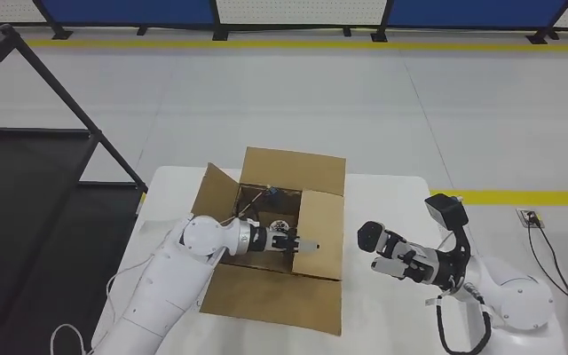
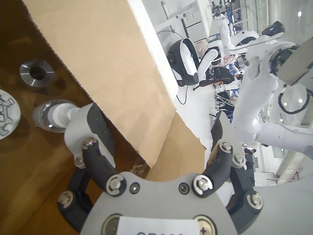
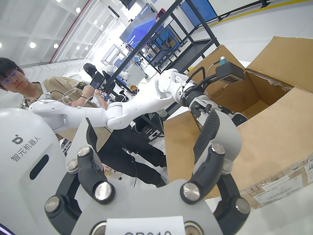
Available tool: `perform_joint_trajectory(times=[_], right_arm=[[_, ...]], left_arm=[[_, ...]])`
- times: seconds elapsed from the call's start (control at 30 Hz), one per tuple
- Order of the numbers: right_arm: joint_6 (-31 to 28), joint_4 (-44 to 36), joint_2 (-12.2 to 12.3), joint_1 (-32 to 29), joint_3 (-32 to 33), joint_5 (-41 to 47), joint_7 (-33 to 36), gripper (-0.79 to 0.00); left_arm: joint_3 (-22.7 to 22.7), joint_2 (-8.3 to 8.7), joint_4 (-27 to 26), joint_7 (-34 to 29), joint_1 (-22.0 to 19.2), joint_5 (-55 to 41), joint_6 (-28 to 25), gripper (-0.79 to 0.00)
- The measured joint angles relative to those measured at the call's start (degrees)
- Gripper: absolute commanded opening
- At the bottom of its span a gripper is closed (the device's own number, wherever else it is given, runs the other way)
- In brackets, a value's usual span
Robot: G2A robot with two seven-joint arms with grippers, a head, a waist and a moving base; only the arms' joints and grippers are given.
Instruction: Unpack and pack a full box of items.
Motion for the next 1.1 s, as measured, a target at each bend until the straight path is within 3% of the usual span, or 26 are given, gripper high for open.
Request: perform_joint_trajectory(times=[0.37,0.63,0.83,1.1], right_arm=[[-1.72,-0.13,1.77,-0.27,1.13,5.74,1.5,0.0],[-1.65,-4.25,3.9,-3.78,3.92,9.47,1.57,0.0],[-1.76,-7.69,5.9,-7.48,6.22,11.99,1.46,0.0],[-1.34,-7.89,8.83,-10.68,6.0,11.21,1.88,0.0]], left_arm=[[0.2,0.15,-10.72,6.16,1.55,2.69,3.26,0.0],[2.93,-1.18,-15.21,14.19,0.35,3.32,7.56,0.0],[6.9,-3.1,-14.28,19.86,-1.36,1.47,10.71,0.0],[13.74,-6.69,-7.93,25.04,-4.69,-0.82,10.64,0.0]])
